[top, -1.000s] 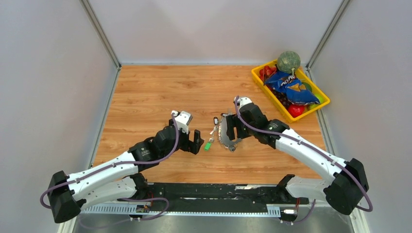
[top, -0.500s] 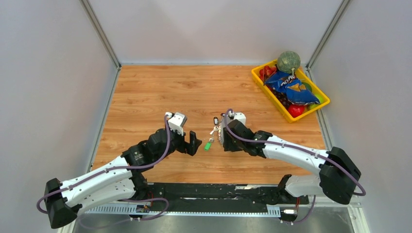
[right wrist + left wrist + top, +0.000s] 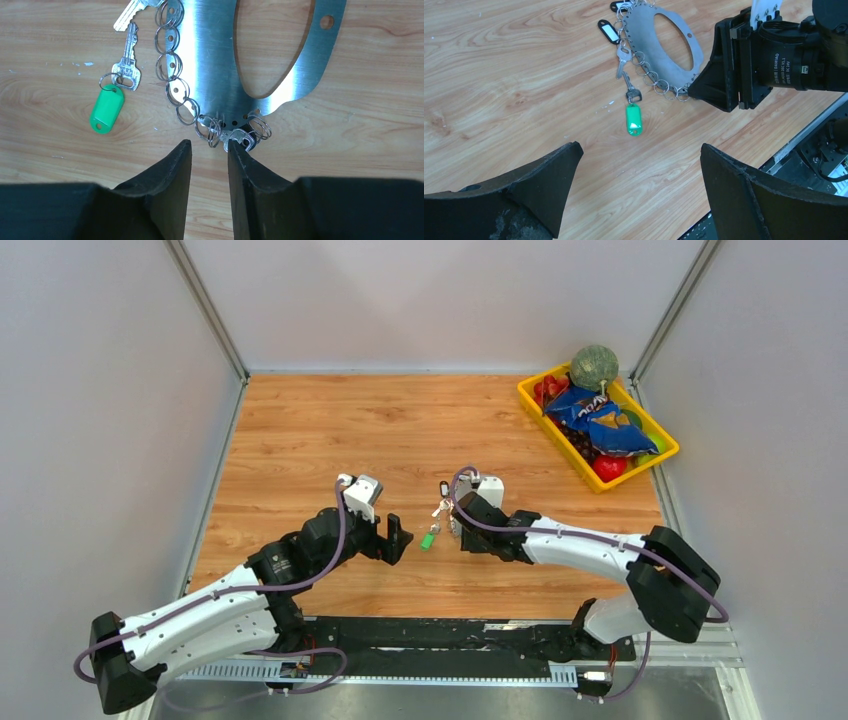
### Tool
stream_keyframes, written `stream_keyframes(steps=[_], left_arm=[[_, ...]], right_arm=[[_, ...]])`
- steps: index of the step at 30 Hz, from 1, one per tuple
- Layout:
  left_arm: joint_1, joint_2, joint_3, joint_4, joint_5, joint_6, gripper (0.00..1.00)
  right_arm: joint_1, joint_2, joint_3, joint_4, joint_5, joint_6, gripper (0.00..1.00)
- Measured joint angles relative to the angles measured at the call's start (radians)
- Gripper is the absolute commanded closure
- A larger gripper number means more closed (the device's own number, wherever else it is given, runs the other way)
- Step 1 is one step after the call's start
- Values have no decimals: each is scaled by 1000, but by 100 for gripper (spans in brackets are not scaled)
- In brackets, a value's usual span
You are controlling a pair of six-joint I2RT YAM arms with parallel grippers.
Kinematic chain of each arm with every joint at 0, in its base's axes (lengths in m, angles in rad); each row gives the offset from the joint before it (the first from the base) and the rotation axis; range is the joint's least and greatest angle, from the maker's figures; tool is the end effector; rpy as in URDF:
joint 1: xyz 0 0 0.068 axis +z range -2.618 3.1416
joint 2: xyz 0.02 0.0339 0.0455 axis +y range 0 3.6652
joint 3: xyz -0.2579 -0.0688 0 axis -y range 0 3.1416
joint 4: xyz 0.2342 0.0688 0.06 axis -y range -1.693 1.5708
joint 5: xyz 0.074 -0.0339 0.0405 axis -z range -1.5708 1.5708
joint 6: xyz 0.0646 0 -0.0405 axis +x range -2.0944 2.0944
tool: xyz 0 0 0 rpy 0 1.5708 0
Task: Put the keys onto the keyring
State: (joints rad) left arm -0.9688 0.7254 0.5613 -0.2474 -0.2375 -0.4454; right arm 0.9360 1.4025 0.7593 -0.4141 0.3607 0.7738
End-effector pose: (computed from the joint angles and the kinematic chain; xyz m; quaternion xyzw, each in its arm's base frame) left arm 0.1220 -0.1507 0.2508 0.1523 0.8193 -0.2780 0.4779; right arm 0.1762 0.2008 0.1582 -0.0317 0.9521 0.0746 0.2949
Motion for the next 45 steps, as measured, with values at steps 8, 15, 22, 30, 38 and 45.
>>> stream_keyframes(steps=[8,15,22,30,38,45], left_arm=[[0,0,0,-4,0,2,0],[0,1,0,-4,-1,5,0],[0,5,0,-4,-4,5,0],[0,9,0,-7,-4,5,0],[0,10,0,-26,-2,5,0],[0,2,22,-42,32,5,0]], right_arm=[[4,45,2,12,22,16,70],[4,58,10,14,33,18,79],[4,79,17,16,39,18,83],[4,91,19,16,41,18,100],[4,64,19,2,47,8,100],[4,-127,28,-32,66,-68,100]])
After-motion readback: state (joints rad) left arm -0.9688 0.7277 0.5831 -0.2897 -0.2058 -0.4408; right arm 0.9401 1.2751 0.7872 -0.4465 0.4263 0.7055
